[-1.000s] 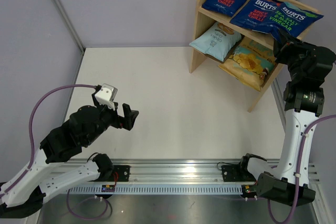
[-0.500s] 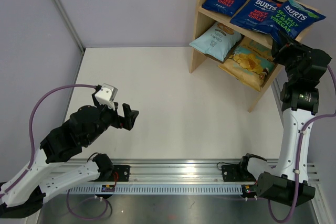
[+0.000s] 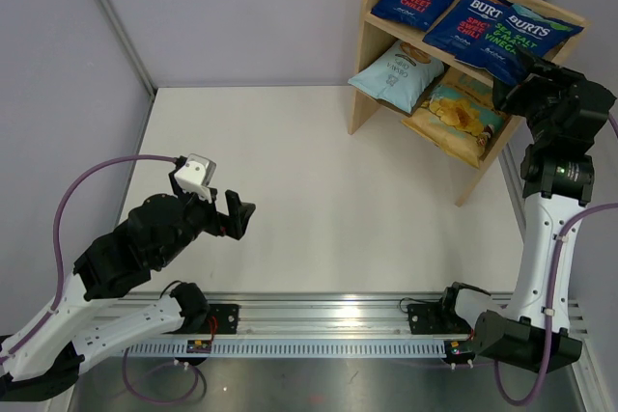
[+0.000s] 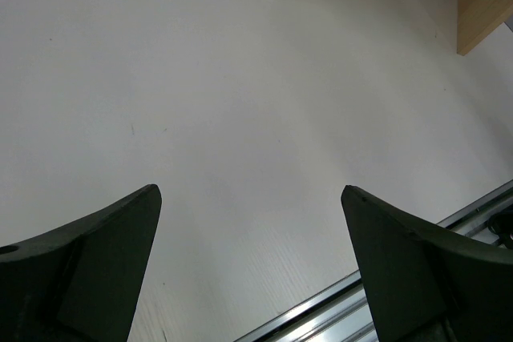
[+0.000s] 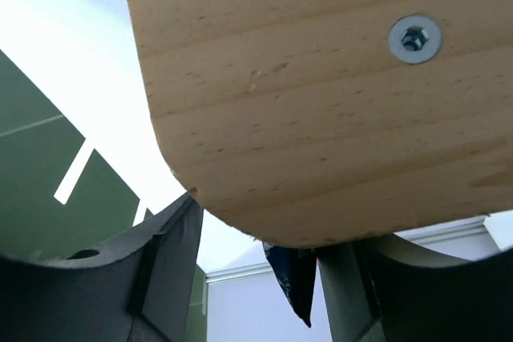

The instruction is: Place and organize the chips bags onto the shelf

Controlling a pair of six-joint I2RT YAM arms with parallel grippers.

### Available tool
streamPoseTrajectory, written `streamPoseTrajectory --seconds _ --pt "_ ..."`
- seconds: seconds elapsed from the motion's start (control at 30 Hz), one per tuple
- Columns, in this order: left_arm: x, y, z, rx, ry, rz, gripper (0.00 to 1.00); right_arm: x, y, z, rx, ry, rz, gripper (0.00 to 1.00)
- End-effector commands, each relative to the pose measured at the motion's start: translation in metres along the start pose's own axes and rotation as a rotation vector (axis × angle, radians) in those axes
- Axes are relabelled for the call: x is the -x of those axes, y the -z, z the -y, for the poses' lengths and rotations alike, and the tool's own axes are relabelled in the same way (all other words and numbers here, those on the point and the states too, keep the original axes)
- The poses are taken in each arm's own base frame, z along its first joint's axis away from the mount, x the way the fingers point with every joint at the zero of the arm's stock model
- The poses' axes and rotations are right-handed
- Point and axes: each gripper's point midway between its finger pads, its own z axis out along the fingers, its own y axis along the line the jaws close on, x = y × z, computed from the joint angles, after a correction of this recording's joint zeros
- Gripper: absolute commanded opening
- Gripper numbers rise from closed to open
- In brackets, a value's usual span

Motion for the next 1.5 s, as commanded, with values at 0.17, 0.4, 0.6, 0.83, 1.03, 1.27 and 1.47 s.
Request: streamPoseTrajectory --seconds 0.17,0.4,0.6,0.83,1.03,1.27,1.47 --pt "0.022 0.005 0.003 -0.011 0.020 0.064 0.99 -0.008 0.022 -0.008 -0.024 0.111 0.004 0.63" --pt "0.022 0.006 0.001 -0.006 0.019 0.063 0.99 -0.012 0.029 -0.001 -0.034 0.123 -0.016 0.63" --pt "0.022 0.006 0.002 -0.011 0.019 0.063 0.99 -0.010 0.031 -0.002 0.006 0.078 -0.014 0.37" --pt "0.023 0.007 0.002 -0.007 0.019 0.063 0.99 -0.004 0.029 -0.023 0.066 0.029 0.038 0.20" --pt "0.024 0.009 -0.001 0.001 0.019 0.068 0.99 0.012 0.021 -0.031 0.109 -0.021 0.113 0.15" --pt "0.024 0.007 -0.002 0.013 0.013 0.070 0.99 0.025 0.008 -0.028 0.152 -0.094 0.143 0.15" --pt "0.023 0.004 -0.002 0.018 0.007 0.065 0.99 0.034 0.009 -0.024 0.150 -0.090 0.189 0.16"
